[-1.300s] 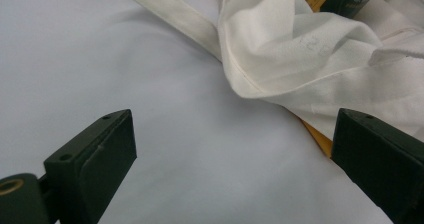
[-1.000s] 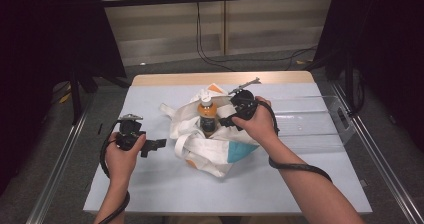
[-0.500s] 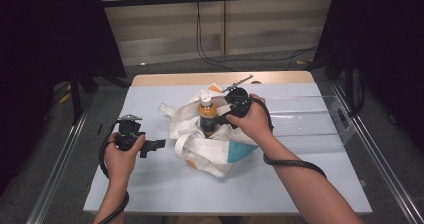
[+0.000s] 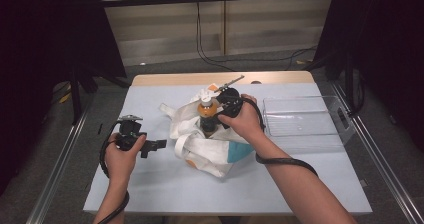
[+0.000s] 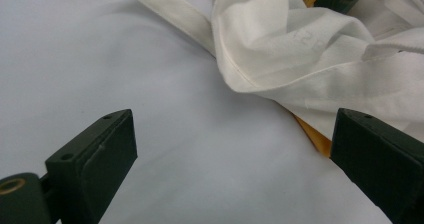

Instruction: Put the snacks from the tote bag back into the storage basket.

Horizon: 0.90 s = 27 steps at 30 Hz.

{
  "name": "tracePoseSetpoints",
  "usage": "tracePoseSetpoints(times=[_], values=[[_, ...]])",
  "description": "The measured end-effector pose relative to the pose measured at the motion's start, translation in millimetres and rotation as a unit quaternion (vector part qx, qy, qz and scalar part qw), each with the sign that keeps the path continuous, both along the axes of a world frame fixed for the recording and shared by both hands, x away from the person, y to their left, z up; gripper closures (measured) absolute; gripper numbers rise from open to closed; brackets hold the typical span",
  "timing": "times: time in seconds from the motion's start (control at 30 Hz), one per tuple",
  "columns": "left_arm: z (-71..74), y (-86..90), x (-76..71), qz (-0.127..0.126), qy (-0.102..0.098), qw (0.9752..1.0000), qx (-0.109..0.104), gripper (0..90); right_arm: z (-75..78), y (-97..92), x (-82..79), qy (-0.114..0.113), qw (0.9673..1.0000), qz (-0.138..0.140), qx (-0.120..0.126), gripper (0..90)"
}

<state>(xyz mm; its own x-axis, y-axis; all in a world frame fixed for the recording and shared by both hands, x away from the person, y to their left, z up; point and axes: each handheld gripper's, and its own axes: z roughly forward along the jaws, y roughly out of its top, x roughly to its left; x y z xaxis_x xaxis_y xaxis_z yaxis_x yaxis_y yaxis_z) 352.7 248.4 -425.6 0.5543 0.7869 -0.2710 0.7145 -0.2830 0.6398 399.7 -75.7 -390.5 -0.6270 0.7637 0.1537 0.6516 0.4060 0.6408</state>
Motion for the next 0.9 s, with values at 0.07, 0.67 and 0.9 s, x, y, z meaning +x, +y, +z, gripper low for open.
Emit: tracePoseSetpoints(times=[0.07, 0.67, 0.9], values=[[0.2, 0.5, 0.2, -0.005, 0.003, 1.0, 0.005, 4.7, -0.7, 3.0, 1.5, -0.002, 1.0, 0.006, 0.0, 15.3], [-0.5, 0.4, 0.3, -0.005, 0.002, 1.0, 0.006, 5.0, -3.2, 19.9, 11.1, -0.008, 1.0, 0.002, -0.005, 15.1], [-0.5, 0.2, 0.4, -0.008, 0.002, 0.9999, 0.01, 5.0, -6.6, 25.4, 12.9, -0.004, 1.0, -0.004, -0.004, 16.2]])
